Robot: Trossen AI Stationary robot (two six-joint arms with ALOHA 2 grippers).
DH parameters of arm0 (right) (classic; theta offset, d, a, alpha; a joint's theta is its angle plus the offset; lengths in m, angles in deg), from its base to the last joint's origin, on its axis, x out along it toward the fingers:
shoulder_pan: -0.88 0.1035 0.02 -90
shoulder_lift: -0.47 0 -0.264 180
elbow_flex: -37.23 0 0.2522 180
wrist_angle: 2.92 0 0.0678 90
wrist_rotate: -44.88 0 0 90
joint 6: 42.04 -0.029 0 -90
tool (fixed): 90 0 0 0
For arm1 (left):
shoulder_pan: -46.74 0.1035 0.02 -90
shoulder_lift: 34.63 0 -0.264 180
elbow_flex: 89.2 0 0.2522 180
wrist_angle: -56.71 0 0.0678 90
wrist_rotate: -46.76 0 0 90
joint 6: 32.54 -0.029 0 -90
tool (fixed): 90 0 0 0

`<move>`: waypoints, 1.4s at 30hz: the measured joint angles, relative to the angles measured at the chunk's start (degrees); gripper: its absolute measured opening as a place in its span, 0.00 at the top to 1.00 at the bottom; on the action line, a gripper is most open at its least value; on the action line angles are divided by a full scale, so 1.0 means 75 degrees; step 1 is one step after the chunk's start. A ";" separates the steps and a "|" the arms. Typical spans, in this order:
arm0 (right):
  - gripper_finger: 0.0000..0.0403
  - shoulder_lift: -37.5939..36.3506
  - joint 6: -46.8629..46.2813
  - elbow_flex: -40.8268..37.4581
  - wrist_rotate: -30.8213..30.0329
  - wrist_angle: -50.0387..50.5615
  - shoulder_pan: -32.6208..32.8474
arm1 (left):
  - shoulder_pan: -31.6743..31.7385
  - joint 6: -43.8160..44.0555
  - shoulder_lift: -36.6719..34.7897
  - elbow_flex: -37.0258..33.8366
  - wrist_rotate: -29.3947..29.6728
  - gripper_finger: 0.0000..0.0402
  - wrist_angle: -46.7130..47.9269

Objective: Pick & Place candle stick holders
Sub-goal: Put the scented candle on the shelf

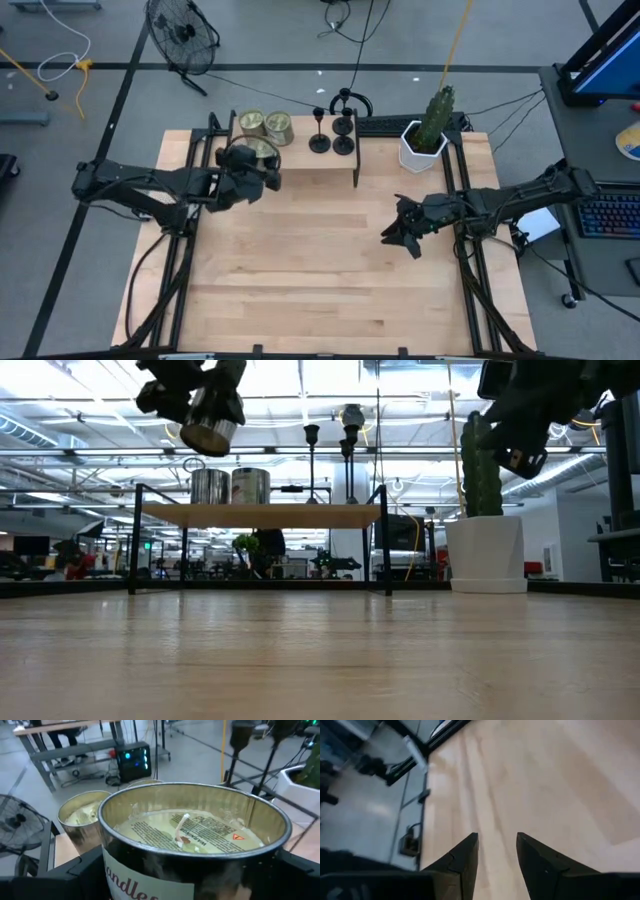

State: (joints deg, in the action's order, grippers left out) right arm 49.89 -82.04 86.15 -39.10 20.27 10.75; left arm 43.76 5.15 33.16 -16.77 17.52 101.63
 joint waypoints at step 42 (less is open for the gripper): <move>0.69 -0.1120 0.0797 -0.0311 -0.0834 -0.0192 -0.0021 | 0.0839 -0.0617 0.0304 -0.2906 0.0881 0.10 -0.5526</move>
State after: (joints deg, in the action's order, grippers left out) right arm 41.49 -76.06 83.81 -45.35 18.83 10.59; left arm 50.05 0.53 35.44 -38.56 24.13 60.19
